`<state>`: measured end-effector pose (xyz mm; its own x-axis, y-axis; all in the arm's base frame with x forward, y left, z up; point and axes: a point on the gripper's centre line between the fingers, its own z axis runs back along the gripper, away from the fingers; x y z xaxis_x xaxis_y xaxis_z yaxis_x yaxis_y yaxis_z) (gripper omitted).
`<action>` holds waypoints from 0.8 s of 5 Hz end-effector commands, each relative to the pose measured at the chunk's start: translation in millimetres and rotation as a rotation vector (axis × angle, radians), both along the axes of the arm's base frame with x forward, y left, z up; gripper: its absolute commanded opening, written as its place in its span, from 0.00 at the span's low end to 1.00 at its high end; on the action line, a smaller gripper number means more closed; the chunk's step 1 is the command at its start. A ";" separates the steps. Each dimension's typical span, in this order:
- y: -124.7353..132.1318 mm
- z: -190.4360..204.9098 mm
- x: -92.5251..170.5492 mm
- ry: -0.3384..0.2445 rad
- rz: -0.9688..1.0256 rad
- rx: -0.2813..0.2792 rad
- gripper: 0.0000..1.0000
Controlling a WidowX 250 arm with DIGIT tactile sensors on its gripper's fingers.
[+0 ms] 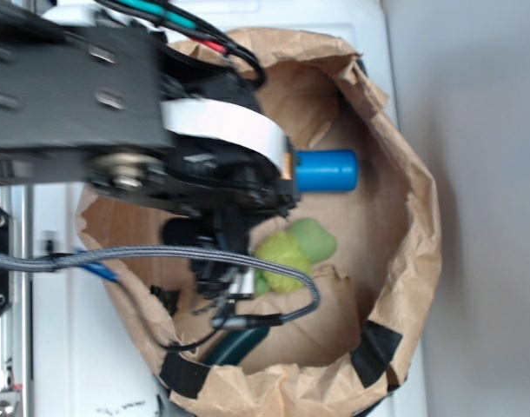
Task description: Grab the blue bottle.
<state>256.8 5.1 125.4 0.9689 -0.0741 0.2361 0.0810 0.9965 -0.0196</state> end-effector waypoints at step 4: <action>19.3 -109.8 56.5 0.025 0.094 0.120 0.00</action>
<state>324.3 28.1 22.3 0.9697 0.0035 0.2444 -0.0285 0.9947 0.0988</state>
